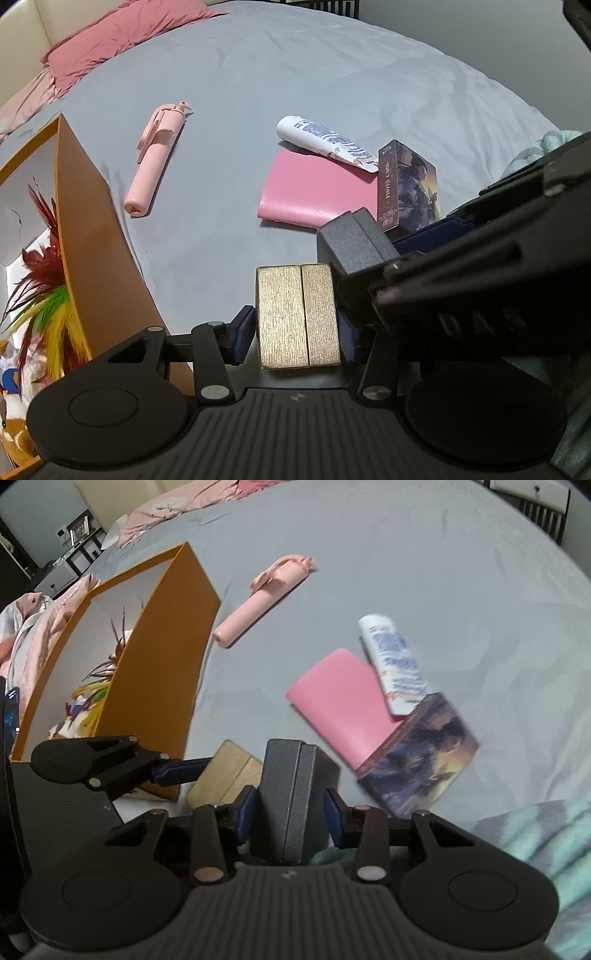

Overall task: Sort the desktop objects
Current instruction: 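Grasp the gold box with the left gripper while the right grasps the dark grey box, then carry the gold box and dark grey box over the cardboard box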

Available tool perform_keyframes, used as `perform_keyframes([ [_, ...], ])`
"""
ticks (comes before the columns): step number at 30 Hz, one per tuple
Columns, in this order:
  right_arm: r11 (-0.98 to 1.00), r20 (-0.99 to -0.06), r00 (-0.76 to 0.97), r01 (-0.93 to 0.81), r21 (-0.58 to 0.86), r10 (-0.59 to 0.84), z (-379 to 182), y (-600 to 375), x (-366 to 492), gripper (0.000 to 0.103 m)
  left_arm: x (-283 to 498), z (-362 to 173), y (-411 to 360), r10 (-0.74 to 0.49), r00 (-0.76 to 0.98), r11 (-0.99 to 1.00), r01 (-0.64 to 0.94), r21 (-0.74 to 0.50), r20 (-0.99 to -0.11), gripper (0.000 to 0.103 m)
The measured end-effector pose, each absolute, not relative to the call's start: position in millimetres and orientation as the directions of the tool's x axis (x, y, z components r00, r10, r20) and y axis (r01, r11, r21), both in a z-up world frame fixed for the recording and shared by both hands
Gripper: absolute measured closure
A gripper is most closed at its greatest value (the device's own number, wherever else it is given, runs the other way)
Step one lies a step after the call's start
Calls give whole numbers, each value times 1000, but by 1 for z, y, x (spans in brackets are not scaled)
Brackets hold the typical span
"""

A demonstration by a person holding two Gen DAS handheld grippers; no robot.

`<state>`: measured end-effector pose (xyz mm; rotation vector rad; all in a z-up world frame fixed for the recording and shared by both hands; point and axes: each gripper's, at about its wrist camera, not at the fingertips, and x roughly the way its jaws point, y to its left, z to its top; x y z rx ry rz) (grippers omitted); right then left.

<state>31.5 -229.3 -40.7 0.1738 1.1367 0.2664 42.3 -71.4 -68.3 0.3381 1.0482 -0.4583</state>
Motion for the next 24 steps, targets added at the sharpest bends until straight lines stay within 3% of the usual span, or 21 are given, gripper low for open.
perform_keyframes([
  [4,959,-873,397,-120,256,283,-40,-227,32,64,39,-69,-74,-191,435,855,514,68,-880,50],
  [10,980,-905,395,-172,97,159,-42,-208,37,63,33,-67,-73,-177,453,873,483,73,-874,50],
  [20,984,-892,427,-151,91,148,-31,-226,31,68,14,-46,-59,-220,470,897,442,12,-855,50],
  [24,984,-867,472,-139,107,161,-11,-235,28,68,9,-25,-48,-297,461,903,419,-89,-837,50],
])
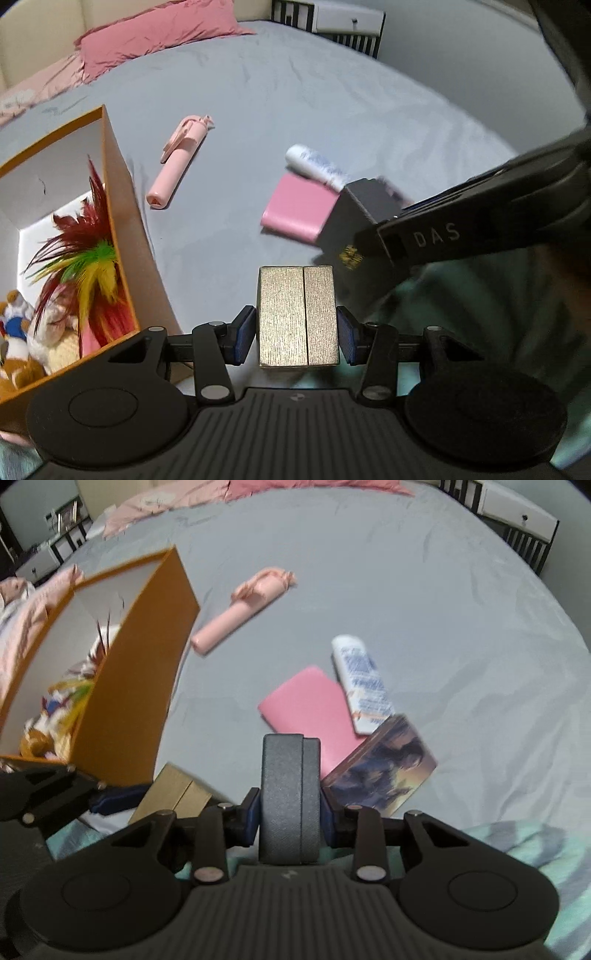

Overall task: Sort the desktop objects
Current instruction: 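Carry the gold box and dark grey box over the cardboard box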

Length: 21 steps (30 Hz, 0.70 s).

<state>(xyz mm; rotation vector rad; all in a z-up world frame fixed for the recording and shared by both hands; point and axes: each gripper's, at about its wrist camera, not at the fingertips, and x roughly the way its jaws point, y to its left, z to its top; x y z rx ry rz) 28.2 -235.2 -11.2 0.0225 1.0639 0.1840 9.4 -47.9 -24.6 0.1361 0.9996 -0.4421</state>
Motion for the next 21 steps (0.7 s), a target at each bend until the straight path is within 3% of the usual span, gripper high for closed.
perform_keyframes([
  [5,971,-821,521,-174,165,233,22,-234,26,68,2,15,-29,-392,480,894,402,-200,-785,50],
  [10,950,-750,590,-259,175,299,66,-216,25,68,5,57,1,-405,539,900,375,-221,-738,50],
  [21,850,-603,609,-452,270,515,122,-149,57,68,50,112,127,-249,668,969,174,-178,-701,50],
])
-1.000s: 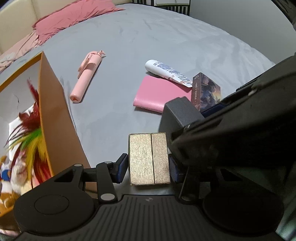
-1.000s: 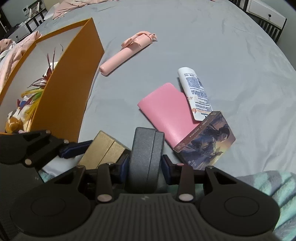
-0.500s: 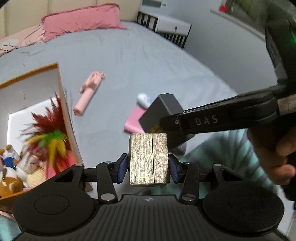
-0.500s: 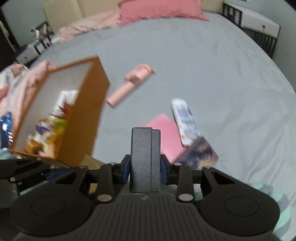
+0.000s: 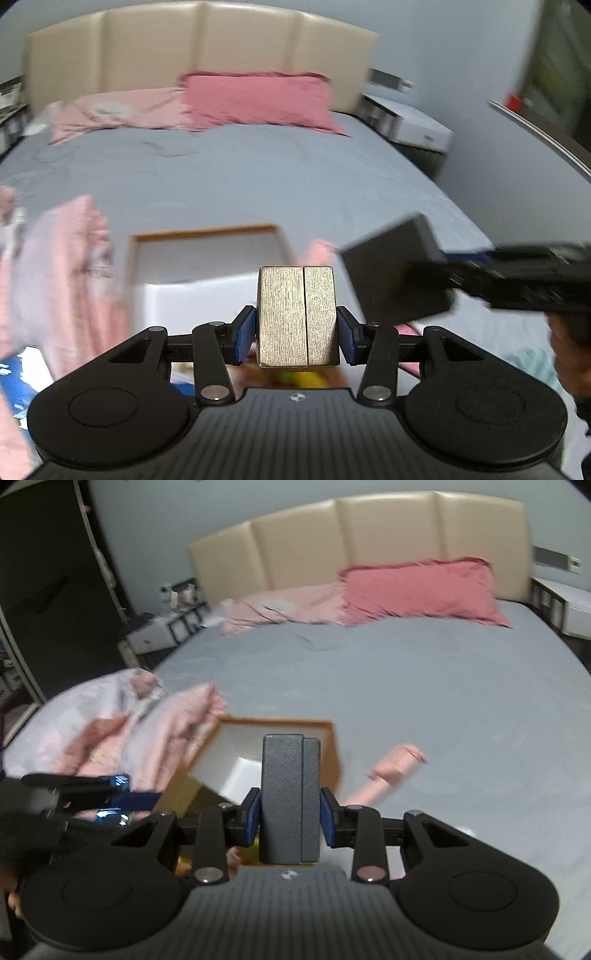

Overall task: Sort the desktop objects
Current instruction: 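Carry the gold box and dark grey box over the cardboard box, then release the gold box into the box with the left gripper while the right lowers the grey box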

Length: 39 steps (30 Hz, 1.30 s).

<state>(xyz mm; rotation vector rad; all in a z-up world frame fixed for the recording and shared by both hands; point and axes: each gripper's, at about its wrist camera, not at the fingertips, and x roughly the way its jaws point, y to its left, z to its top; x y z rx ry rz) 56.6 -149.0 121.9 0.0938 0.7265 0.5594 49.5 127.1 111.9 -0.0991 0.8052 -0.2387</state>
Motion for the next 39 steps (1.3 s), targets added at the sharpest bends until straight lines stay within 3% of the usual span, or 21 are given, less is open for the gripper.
perform_keyframes([
  [6,787,-596,523,-493,372,609,109,-99,96,68,86,96,175,-132,652,991,66,-117,-747,50],
  [11,780,-649,447,-466,418,615,72,-58,137,68,116,52,193,-92,596,994,8,-108,-798,50],
  [25,835,-771,351,-369,409,532,-19,-16,204,68,146,-14,162,33,502,997,46,65,-864,50],
  [39,833,-777,329,-351,427,537,-32,-17,207,68,145,-34,140,143,496,971,96,218,-857,50],
])
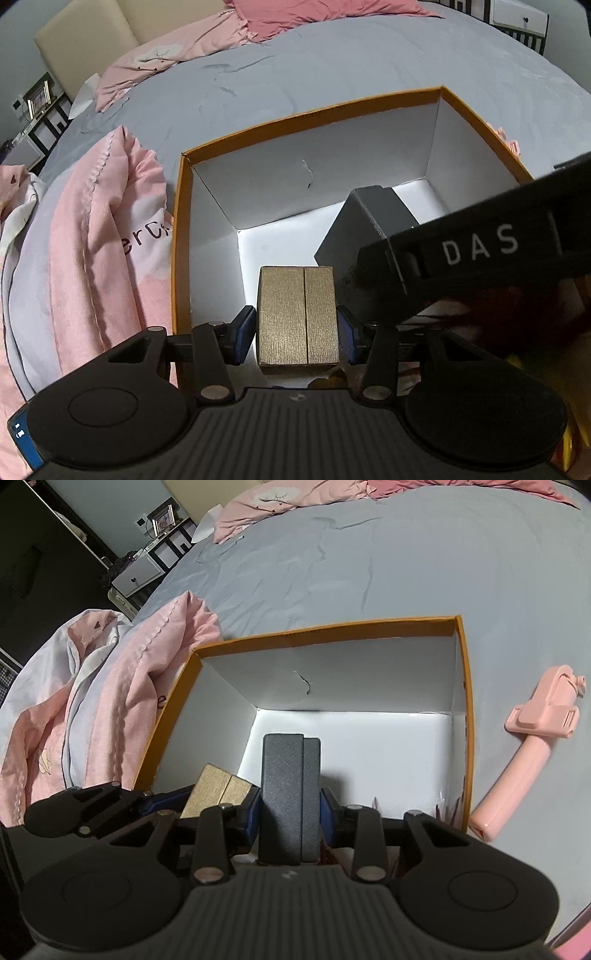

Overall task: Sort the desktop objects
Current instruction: 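Release the gold box into the box with the left gripper while the right lowers the grey box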

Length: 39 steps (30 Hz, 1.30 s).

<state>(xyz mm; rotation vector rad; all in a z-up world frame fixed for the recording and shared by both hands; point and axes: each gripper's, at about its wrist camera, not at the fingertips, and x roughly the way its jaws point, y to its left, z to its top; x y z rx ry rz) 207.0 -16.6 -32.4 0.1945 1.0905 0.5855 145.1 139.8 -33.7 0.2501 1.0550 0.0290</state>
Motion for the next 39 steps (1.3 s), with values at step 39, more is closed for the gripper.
perform_keyframes([
  [39,822,-784,272,-306,480,558,-37,13,197,63,81,-7,240,-74,682,929,-218,-299,-727,76],
])
